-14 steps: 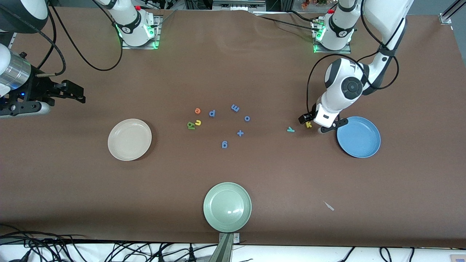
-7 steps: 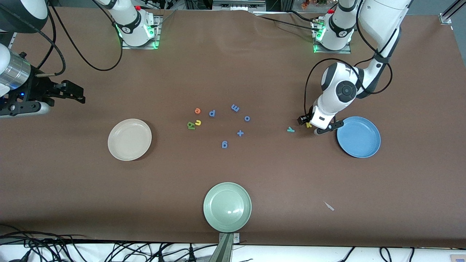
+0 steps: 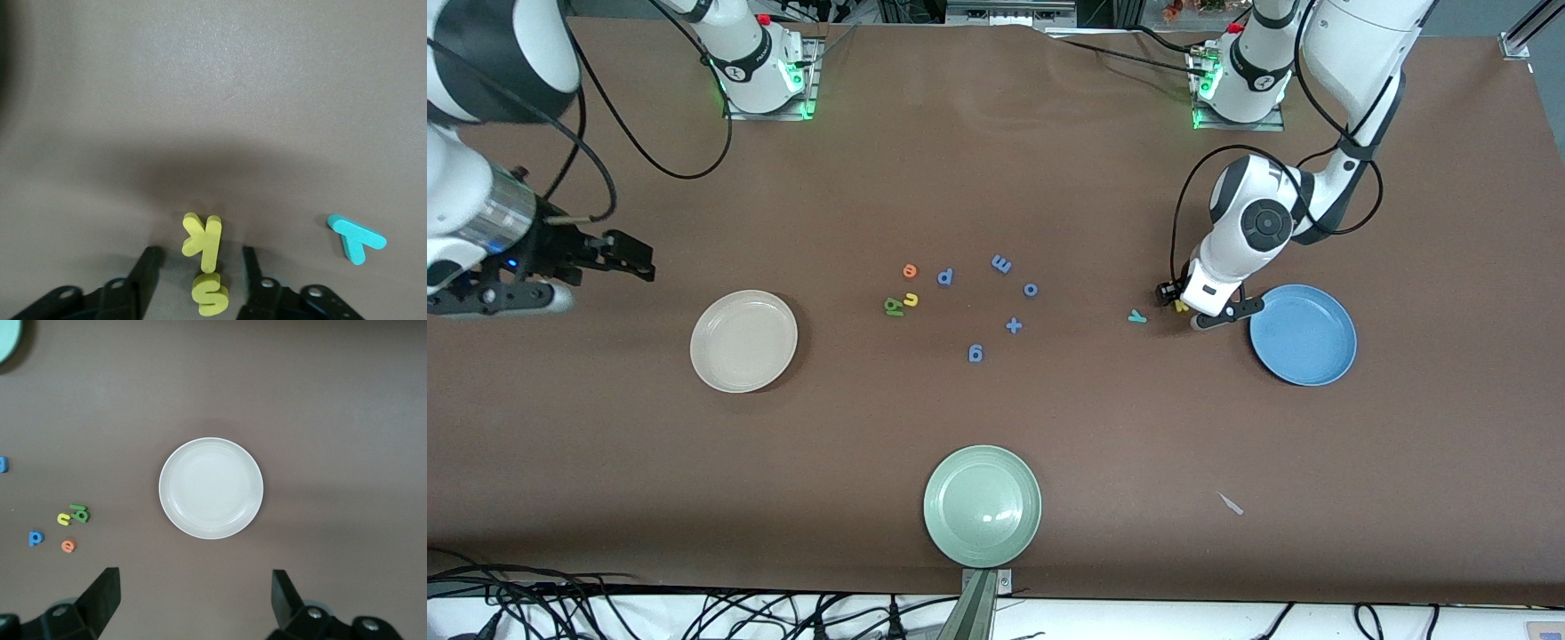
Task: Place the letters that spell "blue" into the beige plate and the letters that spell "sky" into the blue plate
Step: 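Grasp the yellow k with the left gripper while the right gripper reaches out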
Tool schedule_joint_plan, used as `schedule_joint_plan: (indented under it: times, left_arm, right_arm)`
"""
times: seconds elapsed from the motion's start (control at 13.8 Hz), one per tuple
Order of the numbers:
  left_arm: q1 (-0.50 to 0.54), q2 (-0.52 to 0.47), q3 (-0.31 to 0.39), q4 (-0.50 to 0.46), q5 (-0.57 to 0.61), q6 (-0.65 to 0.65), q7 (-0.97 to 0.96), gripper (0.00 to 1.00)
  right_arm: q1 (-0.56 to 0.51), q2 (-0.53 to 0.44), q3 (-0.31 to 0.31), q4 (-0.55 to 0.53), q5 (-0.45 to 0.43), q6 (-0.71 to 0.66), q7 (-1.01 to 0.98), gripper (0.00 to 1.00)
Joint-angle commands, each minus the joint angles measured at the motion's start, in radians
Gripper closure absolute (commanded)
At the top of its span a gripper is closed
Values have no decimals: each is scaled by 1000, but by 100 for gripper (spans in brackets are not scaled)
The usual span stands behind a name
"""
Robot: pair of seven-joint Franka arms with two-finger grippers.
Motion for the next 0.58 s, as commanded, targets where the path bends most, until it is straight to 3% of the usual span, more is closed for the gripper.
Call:
schedule_joint_plan:
  times: [0.0,0.36,0.51]
  left_arm:
    - [3,2,8,6,68,7,-16,46]
    - [6,5,7,11,197,12,-137,50]
    - [7,6,5,11,240,12,-174,62]
  right_arm:
    - [41,22,12,4,8,-7,23,0]
    - [174,103,18,-99,19,166,164,0]
    - [205,151,21,-102,20,214,225,0]
